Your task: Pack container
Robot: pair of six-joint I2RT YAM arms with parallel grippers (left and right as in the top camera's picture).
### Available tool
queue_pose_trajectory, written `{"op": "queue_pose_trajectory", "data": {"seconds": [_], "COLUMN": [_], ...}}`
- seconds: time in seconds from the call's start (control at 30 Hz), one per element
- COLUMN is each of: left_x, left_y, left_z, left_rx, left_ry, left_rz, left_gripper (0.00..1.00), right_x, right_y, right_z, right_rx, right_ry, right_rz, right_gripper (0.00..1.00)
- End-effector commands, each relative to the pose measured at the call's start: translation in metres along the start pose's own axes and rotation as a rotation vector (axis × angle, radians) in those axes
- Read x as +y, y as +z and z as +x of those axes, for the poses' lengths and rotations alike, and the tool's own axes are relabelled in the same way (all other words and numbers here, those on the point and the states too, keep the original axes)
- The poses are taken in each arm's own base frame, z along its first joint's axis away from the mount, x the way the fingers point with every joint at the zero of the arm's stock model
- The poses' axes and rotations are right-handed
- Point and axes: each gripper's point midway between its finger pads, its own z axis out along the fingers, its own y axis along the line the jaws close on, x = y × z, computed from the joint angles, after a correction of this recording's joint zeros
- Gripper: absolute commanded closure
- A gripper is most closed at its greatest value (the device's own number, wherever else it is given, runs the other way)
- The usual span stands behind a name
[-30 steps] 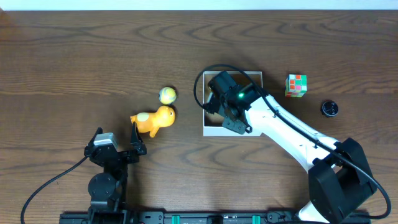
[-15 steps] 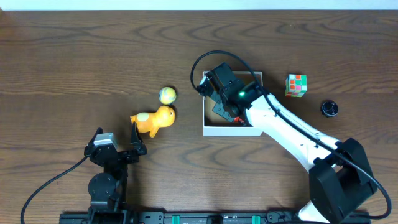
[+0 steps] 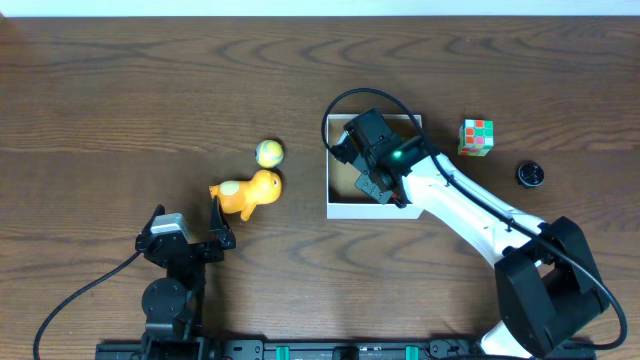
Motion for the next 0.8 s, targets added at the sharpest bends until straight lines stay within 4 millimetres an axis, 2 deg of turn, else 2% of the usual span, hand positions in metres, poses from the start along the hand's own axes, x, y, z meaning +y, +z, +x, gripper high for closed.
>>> {"op": "queue_pose_trajectory", "data": {"seconds": [0.0,0.2,0.43,0.77], "left_x": [0.004,0.004,0.004,0.004], "left_y": [0.001,0.001,0.001,0.001], "left_z": [0.017,0.017,0.017,0.017], "left_rx": [0.049,0.049,0.049,0.049], "left_ry": [0.024,0.024,0.024,0.024], "left_rz": [-0.017,-0.017,-0.017,-0.017], "left_gripper": [0.02,0.02,0.02,0.02], "right_x": [-0.001,-0.006,-0.003,0.005], "right_y": [0.002,0.001,0.000,-0.007], "right_z": [0.007,0.020,0.026,0.008], "right_rx": [0.023,0.085,0.107,0.062], "right_ry": [-0.033,-0.070,-0.088,-0.057], "right_rz": [-0.004,0.024,0.012,0.014], "right_gripper": [0.99,0.99,0.99,0.99]}}
